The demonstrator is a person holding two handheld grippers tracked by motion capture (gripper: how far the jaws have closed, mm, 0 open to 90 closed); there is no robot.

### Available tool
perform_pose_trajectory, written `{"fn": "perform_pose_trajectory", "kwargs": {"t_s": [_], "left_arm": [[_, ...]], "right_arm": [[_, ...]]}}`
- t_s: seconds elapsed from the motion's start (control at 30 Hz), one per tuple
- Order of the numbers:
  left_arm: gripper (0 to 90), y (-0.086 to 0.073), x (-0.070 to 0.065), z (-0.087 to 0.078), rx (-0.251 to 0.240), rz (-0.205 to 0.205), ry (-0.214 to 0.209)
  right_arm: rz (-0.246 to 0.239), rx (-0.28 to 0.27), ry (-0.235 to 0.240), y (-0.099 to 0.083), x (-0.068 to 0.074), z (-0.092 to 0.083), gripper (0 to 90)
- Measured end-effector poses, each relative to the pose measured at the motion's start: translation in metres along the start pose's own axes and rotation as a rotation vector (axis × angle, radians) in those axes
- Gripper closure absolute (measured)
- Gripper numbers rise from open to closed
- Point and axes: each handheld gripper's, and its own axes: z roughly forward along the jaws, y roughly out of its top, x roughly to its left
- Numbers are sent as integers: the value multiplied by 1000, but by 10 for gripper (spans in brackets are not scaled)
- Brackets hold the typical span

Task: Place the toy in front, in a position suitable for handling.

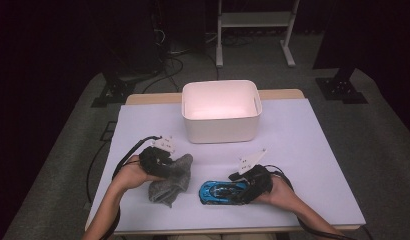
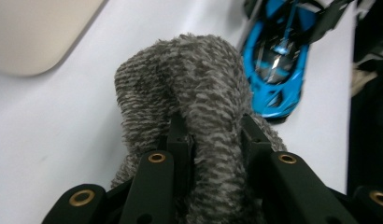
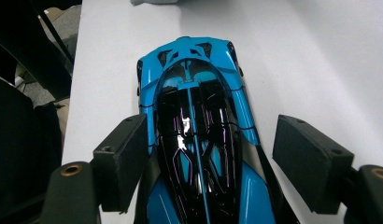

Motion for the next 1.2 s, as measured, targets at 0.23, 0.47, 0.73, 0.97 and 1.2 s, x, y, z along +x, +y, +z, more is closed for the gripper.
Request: {"fn": "perform_pose_trajectory", "kwargs": {"t_s": [0.23, 0.47, 0.73, 0.97, 1.2], "left_arm": [[710, -14, 11, -16, 24, -34, 51], [706, -37, 22, -20, 41, -93, 96], [588, -46, 21, -4, -5, -100, 72], [373, -43, 18, -6, -42, -107, 86], [236, -37, 18, -20, -92, -105, 102]], "right_arm": [[7, -15, 9, 0, -2, -4, 253], [16, -20, 22, -1, -4, -6, 249], [16, -22, 17, 2, -9, -14, 248], [9, -34, 13, 12, -21, -29, 245], [-6, -27, 5, 27, -35, -38, 239]]}}
